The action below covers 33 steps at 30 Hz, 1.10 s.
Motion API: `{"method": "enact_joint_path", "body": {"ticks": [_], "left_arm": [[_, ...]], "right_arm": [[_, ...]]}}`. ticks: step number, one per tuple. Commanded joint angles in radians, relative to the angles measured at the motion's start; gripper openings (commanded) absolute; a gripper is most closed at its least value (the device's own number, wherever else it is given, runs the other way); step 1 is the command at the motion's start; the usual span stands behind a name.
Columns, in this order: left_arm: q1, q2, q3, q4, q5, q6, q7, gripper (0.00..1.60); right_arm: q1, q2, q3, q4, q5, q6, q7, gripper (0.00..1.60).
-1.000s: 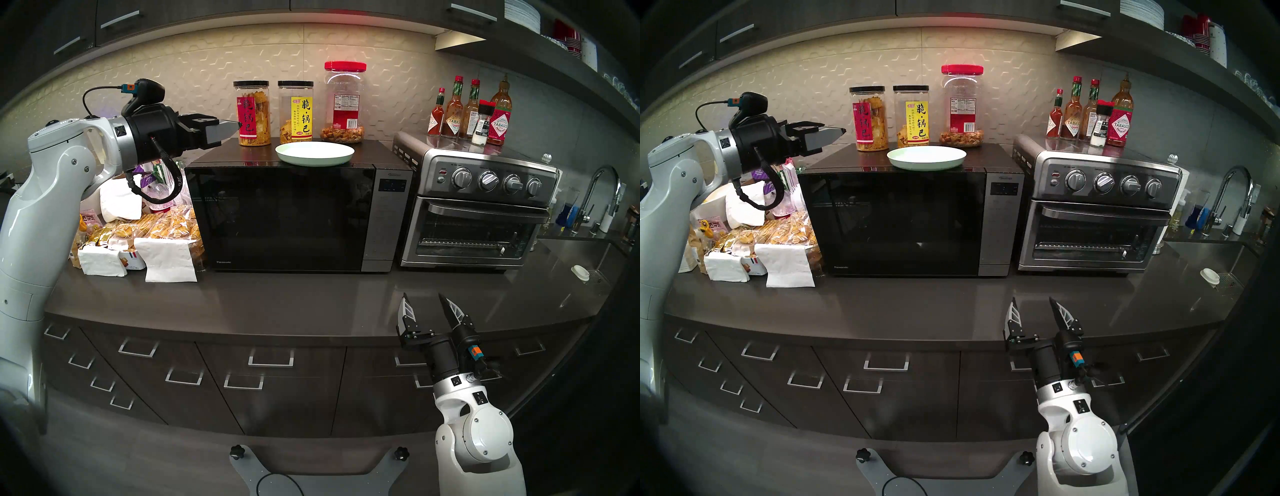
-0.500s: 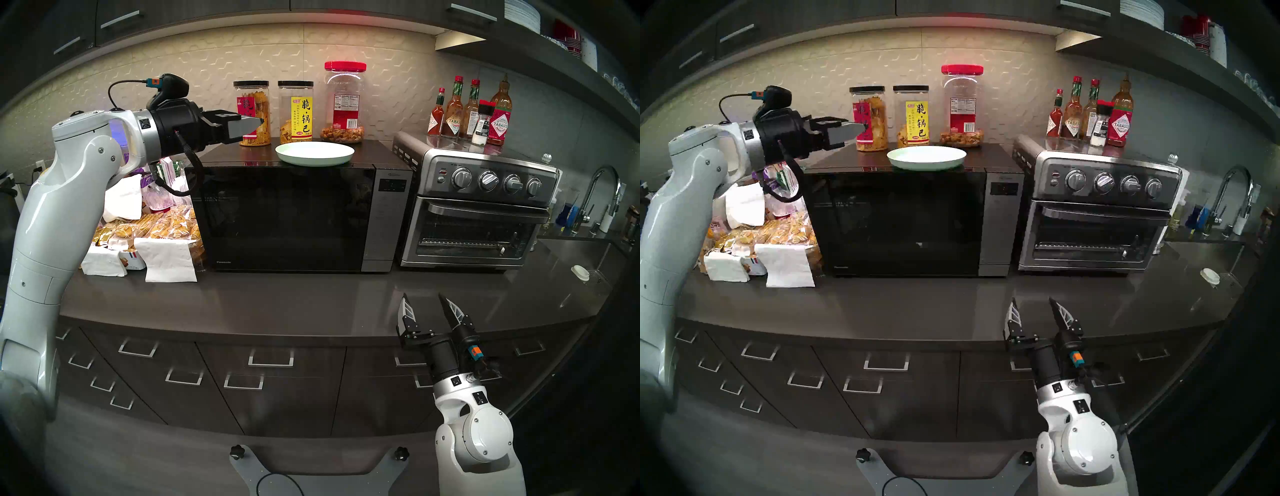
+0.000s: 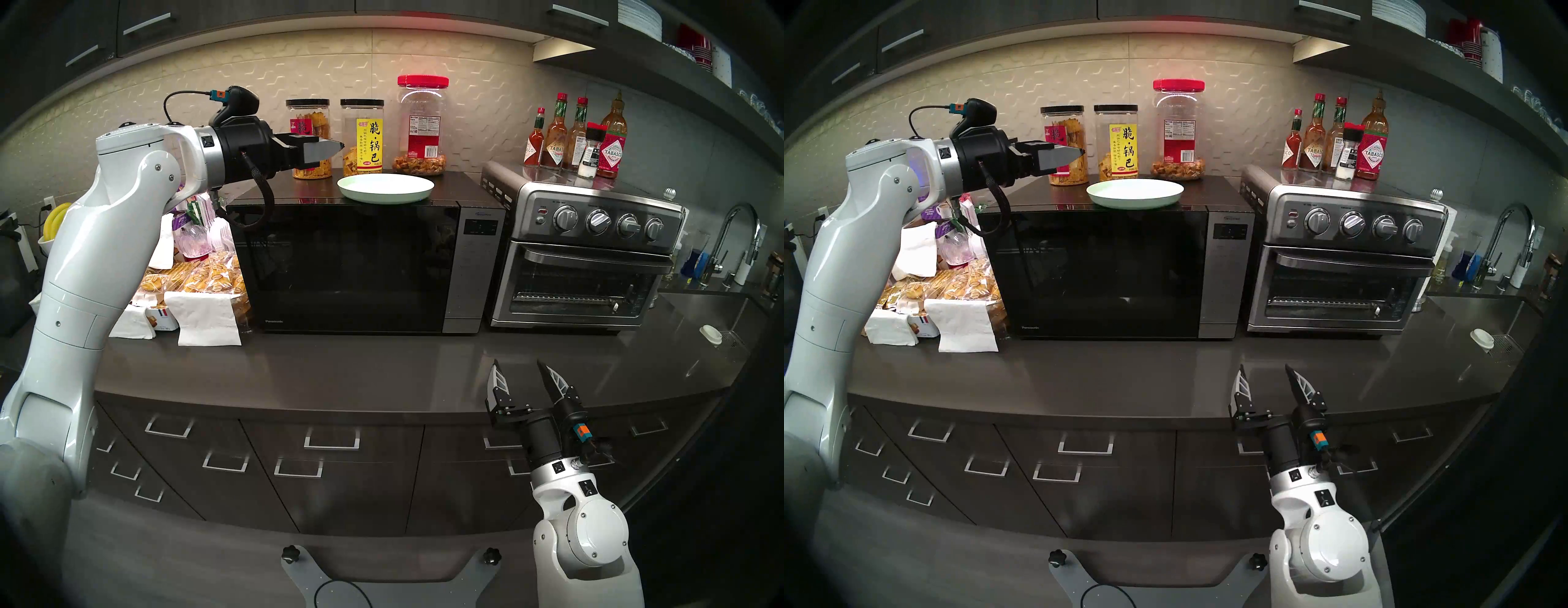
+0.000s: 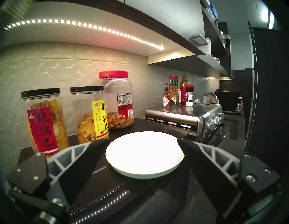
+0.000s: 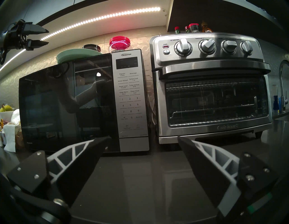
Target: Open the microwave, put the plate inside, and close the door
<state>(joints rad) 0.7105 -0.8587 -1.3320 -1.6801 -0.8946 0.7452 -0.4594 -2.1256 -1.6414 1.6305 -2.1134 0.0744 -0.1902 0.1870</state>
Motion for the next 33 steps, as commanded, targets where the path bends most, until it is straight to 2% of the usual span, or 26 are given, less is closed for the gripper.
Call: {"method": "enact_joint_path", "body": {"ticks": [1, 2, 10, 11, 12, 17, 19, 20, 23, 25, 26, 27, 28, 30, 32, 33], "left_arm": [[-0.117, -0.037, 0.008, 0.04, 0.03, 0.025, -0.037, 1.6], [-0.109, -0.041, 0.002, 0.039, 0.036, 0.024, -0.044, 1.6], [-0.199, -0.062, 0.061, 0.109, 0.087, 0.064, -0.112, 1.6], [-0.179, -0.068, 0.048, 0.1, 0.096, 0.06, -0.117, 1.6], [-0.214, -0.066, 0.075, 0.124, 0.104, 0.071, -0.131, 1.6], [-0.238, -0.078, 0.1, 0.16, 0.149, 0.077, -0.177, 1.6], [-0.276, -0.078, 0.129, 0.192, 0.165, 0.081, -0.204, 1.6], [-0.258, -0.083, 0.116, 0.186, 0.174, 0.072, -0.211, 1.6], [-0.313, -0.084, 0.158, 0.237, 0.203, 0.071, -0.252, 1.6], [-0.302, -0.093, 0.151, 0.245, 0.225, 0.057, -0.273, 1.6], [-0.314, -0.094, 0.161, 0.256, 0.231, 0.054, -0.284, 1.6], [-0.359, -0.09, 0.198, 0.29, 0.237, 0.057, -0.305, 1.6], [-0.309, -0.1, 0.157, 0.263, 0.25, 0.041, -0.307, 1.6], [-0.36, -0.097, 0.199, 0.305, 0.266, 0.037, -0.343, 1.6], [-0.345, -0.103, 0.188, 0.304, 0.286, 0.022, -0.364, 1.6], [-0.369, -0.1, 0.209, 0.322, 0.292, 0.022, -0.379, 1.6]], "right_arm": [[0.006, 0.001, 0.0, -0.02, 0.0, -0.005, 0.001, 1.6], [0.006, 0.001, 0.0, -0.02, 0.0, -0.005, 0.001, 1.6], [0.006, 0.001, 0.0, -0.019, 0.0, -0.005, 0.001, 1.6], [0.006, 0.001, 0.0, -0.019, 0.0, -0.005, 0.001, 1.6], [0.006, 0.001, 0.0, -0.019, 0.0, -0.005, 0.001, 1.6], [0.006, 0.001, 0.0, -0.019, 0.0, -0.005, 0.001, 1.6], [0.006, 0.001, 0.0, -0.02, 0.0, -0.005, 0.001, 1.6], [0.006, 0.001, 0.0, -0.02, 0.0, -0.005, 0.001, 1.6], [0.006, 0.001, 0.0, -0.02, 0.0, -0.005, 0.001, 1.6], [0.006, 0.001, 0.0, -0.02, 0.0, -0.005, 0.001, 1.6], [0.006, 0.001, 0.0, -0.02, 0.0, -0.005, 0.002, 1.6], [0.006, 0.001, 0.0, -0.02, 0.0, -0.005, 0.002, 1.6], [0.006, 0.001, 0.0, -0.021, 0.0, -0.005, 0.002, 1.6], [0.006, 0.001, 0.0, -0.021, 0.0, -0.005, 0.002, 1.6], [0.006, 0.001, 0.0, -0.021, 0.0, -0.005, 0.002, 1.6], [0.006, 0.001, 0.0, -0.021, 0.0, -0.005, 0.002, 1.6]]}}
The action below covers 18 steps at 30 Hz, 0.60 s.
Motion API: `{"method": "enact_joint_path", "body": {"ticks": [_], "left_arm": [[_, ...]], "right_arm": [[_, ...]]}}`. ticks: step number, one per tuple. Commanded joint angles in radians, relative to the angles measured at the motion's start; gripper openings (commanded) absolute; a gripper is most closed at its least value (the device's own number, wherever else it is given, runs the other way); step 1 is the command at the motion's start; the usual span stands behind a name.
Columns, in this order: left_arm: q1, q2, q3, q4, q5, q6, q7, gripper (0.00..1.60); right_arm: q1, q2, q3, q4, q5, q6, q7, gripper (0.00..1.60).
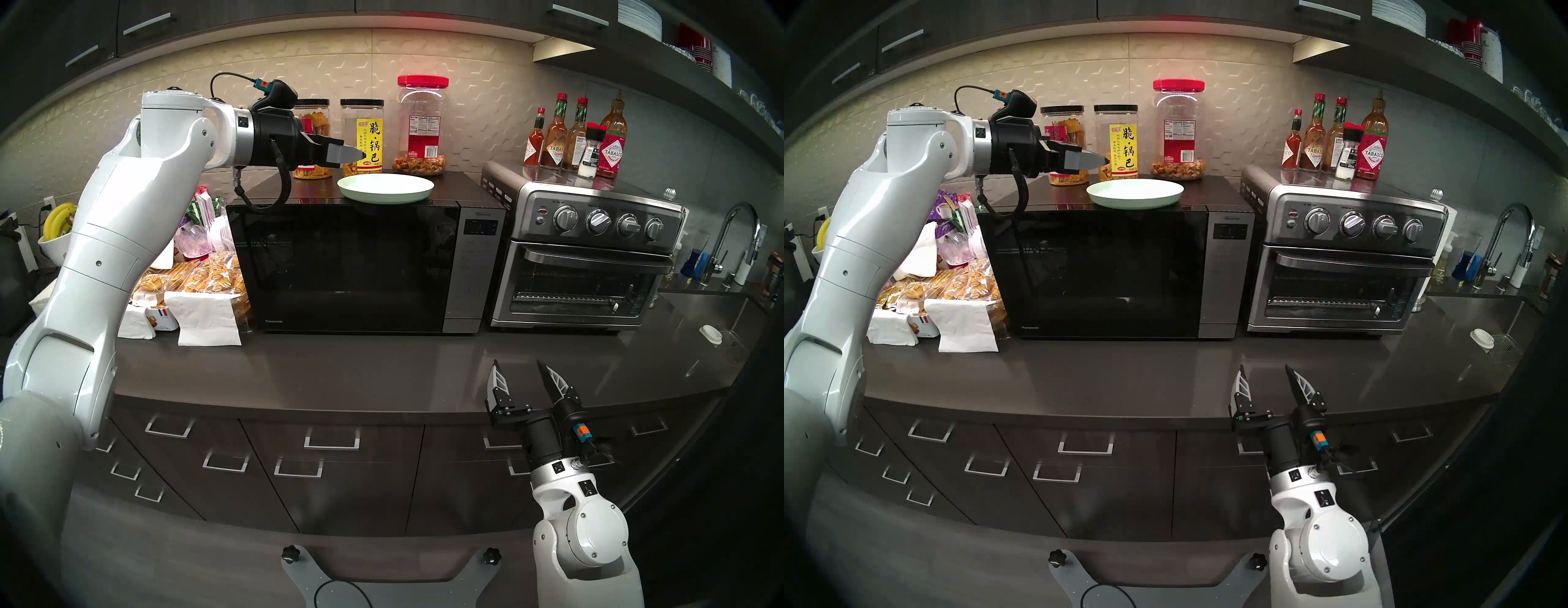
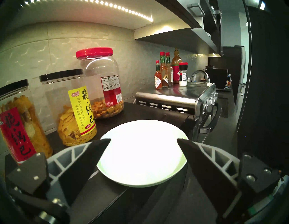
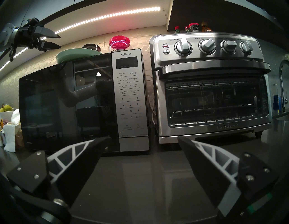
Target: Open the microwave, put the plate inside, and close the door
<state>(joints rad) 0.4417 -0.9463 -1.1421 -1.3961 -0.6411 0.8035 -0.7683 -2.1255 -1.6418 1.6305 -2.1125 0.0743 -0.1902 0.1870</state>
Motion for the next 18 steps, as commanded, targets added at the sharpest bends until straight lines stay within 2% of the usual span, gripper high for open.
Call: {"method": "enact_joint_path", "body": {"ticks": [1, 6, 15, 18], "left_arm": [[-0.124, -0.011, 0.042, 0.06, 0.049, -0.043, -0.092, 1.6], [-0.147, -0.025, 0.073, 0.11, 0.095, -0.085, -0.166, 1.6], [-0.233, -0.062, 0.146, 0.259, 0.152, -0.177, -0.318, 1.6], [-0.247, -0.077, 0.153, 0.298, 0.166, -0.207, -0.355, 1.6]], "right_arm": [[0.005, 0.002, 0.0, -0.022, 0.0, -0.005, 0.002, 1.6], [0.005, 0.002, 0.0, -0.022, 0.0, -0.005, 0.002, 1.6], [0.004, 0.002, 0.001, -0.024, 0.0, -0.005, 0.002, 1.6], [0.004, 0.002, 0.001, -0.024, 0.0, -0.005, 0.002, 1.6]]}}
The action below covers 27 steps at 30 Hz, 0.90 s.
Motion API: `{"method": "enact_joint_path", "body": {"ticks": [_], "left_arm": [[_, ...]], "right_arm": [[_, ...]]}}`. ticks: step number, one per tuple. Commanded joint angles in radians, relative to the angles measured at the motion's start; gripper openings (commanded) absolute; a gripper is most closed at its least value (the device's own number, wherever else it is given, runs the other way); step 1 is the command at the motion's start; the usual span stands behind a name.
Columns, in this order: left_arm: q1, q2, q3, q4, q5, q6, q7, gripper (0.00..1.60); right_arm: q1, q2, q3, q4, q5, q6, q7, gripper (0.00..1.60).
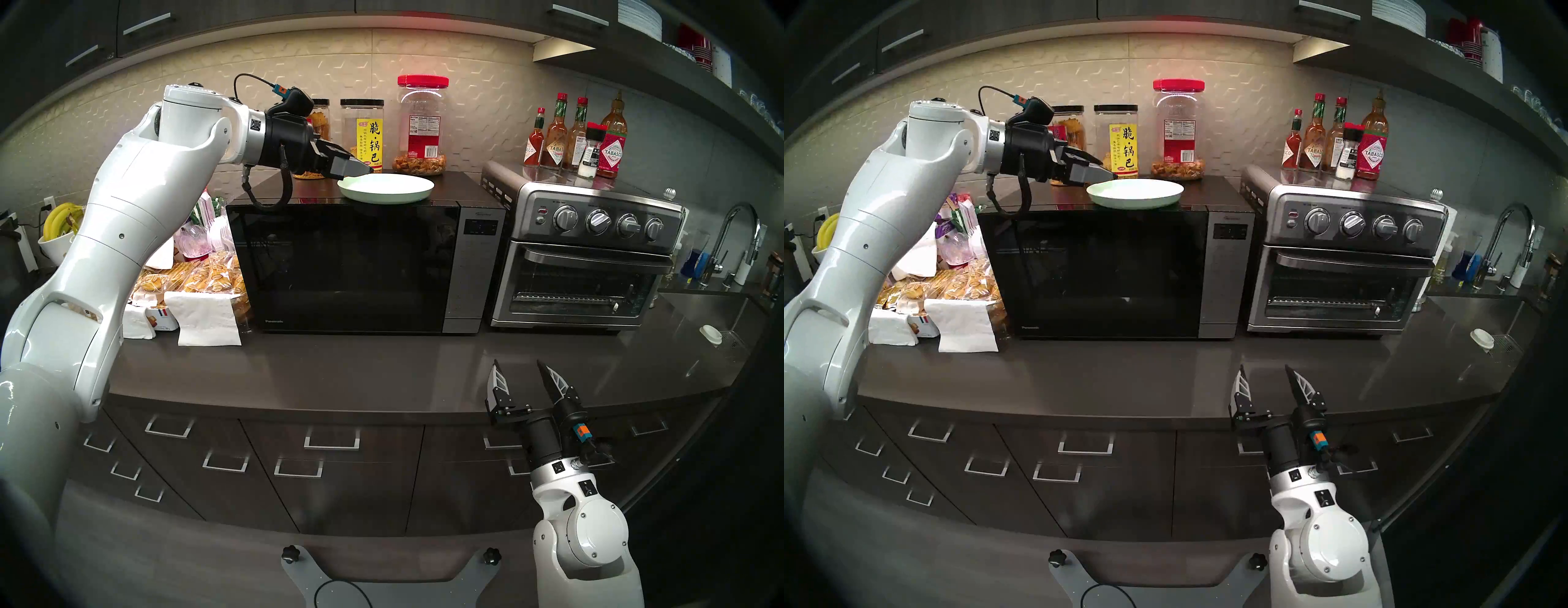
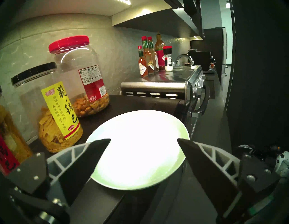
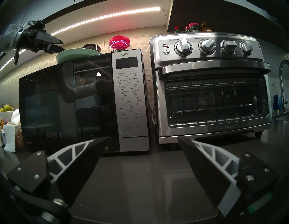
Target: Open the microwave, put the plate inside, and close the door
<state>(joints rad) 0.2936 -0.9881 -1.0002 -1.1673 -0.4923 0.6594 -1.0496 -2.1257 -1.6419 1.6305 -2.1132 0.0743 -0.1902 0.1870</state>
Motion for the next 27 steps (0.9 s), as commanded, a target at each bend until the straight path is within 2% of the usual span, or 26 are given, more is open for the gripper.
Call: {"method": "enact_joint_path", "body": {"ticks": [1, 7, 13, 27], "left_arm": [[-0.11, -0.039, 0.02, 0.086, 0.02, -0.073, -0.087, 1.6], [-0.147, -0.066, 0.04, 0.159, 0.026, -0.115, -0.154, 1.6], [-0.159, -0.084, 0.035, 0.198, 0.017, -0.13, -0.197, 1.6], [-0.125, -0.079, 0.037, 0.172, 0.009, -0.123, -0.227, 1.6]], "right_arm": [[0.004, 0.002, 0.001, -0.024, 0.0, -0.005, 0.002, 1.6], [0.004, 0.002, 0.001, -0.024, 0.0, -0.005, 0.002, 1.6], [0.003, 0.002, 0.001, -0.025, 0.0, -0.004, 0.002, 1.6], [0.002, 0.002, 0.001, -0.027, 0.0, -0.003, 0.002, 1.6]]}}
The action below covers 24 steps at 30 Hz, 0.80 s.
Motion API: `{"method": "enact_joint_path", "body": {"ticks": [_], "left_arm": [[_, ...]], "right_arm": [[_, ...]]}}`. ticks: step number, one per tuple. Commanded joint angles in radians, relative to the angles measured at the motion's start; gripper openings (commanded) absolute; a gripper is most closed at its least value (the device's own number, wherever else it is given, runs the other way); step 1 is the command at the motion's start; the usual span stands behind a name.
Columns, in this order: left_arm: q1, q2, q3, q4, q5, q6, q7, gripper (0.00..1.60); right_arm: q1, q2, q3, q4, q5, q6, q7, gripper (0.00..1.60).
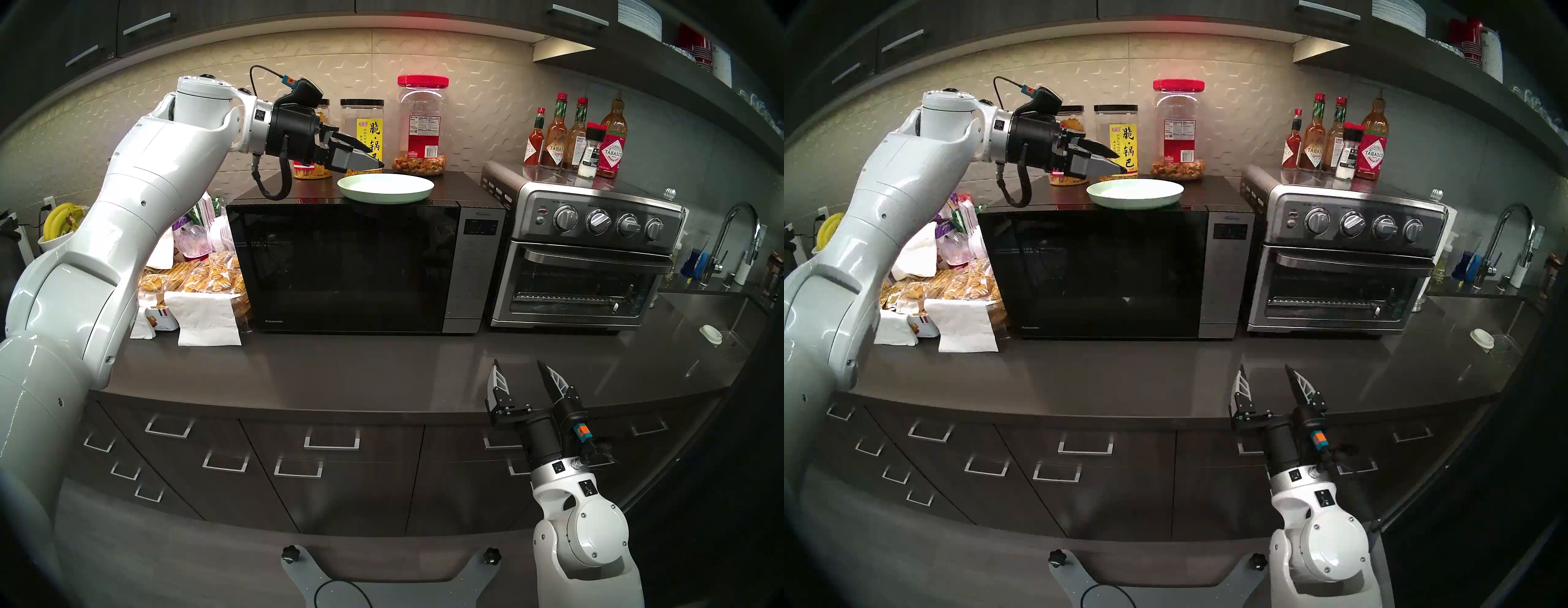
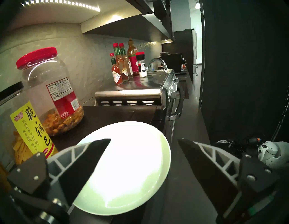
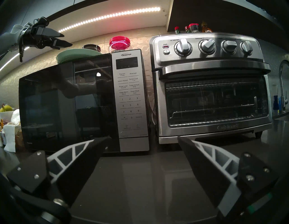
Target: Open the microwave, put the plate inside, and close the door
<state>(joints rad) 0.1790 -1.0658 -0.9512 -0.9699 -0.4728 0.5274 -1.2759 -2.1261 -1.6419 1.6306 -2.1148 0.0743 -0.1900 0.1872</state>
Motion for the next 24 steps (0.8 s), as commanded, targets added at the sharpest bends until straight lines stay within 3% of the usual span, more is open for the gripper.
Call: {"method": "enact_joint_path", "body": {"ticks": [1, 8, 24], "left_arm": [[-0.009, 0.0, -0.011, -0.028, -0.009, 0.013, 0.001, 1.6], [-0.013, 0.004, 0.019, -0.025, 0.018, 0.046, 0.001, 1.6], [-0.025, -0.006, 0.042, -0.005, 0.023, 0.045, -0.02, 1.6]], "right_arm": [[0.003, 0.002, 0.001, -0.025, 0.0, -0.003, 0.002, 1.6], [0.002, 0.002, 0.001, -0.026, 0.0, -0.003, 0.002, 1.6], [0.003, 0.002, 0.001, -0.025, 0.0, -0.003, 0.002, 1.6]]}}
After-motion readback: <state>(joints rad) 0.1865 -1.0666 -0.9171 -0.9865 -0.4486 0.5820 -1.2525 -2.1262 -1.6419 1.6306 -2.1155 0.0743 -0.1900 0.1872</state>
